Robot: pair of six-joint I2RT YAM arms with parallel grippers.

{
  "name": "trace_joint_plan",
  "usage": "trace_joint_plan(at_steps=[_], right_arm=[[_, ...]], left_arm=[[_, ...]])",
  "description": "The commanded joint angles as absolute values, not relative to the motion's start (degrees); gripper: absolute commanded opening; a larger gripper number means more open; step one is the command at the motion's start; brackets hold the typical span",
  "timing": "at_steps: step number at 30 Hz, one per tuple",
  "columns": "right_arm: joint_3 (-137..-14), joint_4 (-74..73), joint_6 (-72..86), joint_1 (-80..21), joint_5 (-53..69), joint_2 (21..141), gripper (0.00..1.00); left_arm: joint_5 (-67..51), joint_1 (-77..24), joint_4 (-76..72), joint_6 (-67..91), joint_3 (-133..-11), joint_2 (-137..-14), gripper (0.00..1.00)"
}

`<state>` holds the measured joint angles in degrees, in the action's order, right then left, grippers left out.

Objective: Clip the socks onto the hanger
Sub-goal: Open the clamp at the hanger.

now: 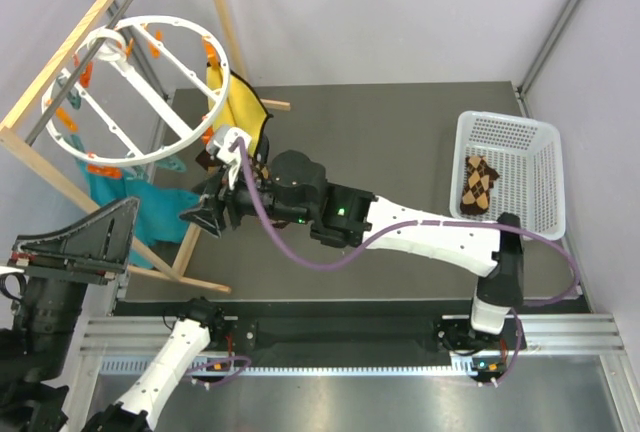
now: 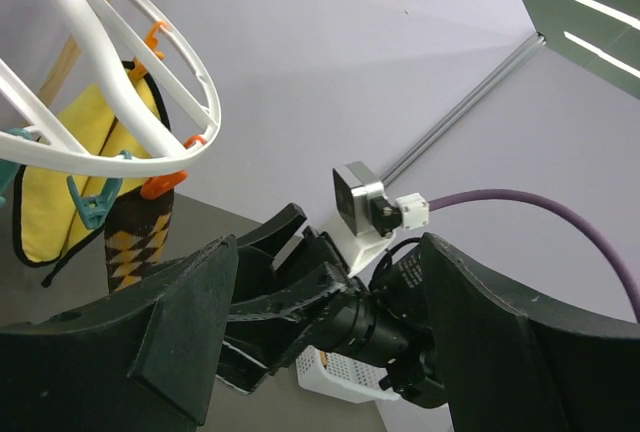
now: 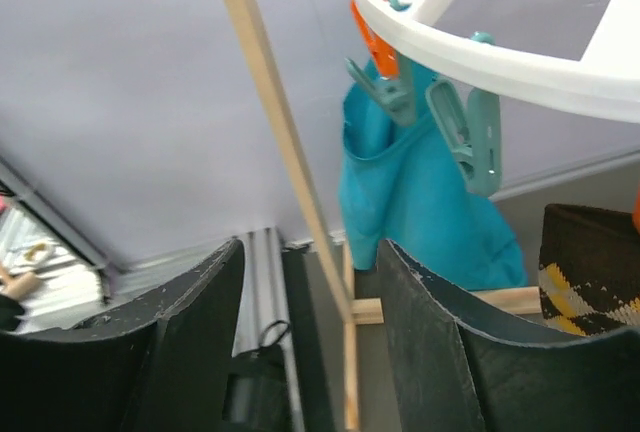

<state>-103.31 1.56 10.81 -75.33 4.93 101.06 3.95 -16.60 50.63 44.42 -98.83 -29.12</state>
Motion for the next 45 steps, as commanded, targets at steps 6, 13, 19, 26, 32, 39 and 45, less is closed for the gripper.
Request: trace_joint_plan(at_steps=[6,13,19,26,32,39,45], right_arm=[[-101.61,15.44,-5.35,-75.41,1.32,103.45,0.55],[-97.82,21.54,-11.95,-75.5,-3.67,103.44,0.55],[-98.52,23.64,-13.97,-75.32,-8.34,105.29,0.51],[-100.9,25.13,-16.96,-75.24,-6.59,108.28,0.5],[-102.65,26.02,-17.14,-74.71,-7.56,110.3,0.51],[-103.54,26.89,-17.75,-74.62,-8.87,111.27,0.51],[-102.48,26.63,-17.84,-73.74,-9.49,110.57,0.51]], left_arm=[[5.54,-16.79,51.42,44.21,-97.82,-27.86,0.78],[5.36,-16.79,51.5,44.12,-96.86,-27.42,0.8],[5.36,-16.79,51.24,43.94,-96.5,-27.16,0.8],[4.57,-16.79,50.45,44.3,-95.19,-26.9,0.8],[4.66,-16.79,50.71,44.12,-95.36,-26.9,0.8],[4.57,-16.7,50.71,44.12,-94.92,-26.98,0.8],[4.66,-16.87,50.8,44.21,-94.48,-26.72,0.8]])
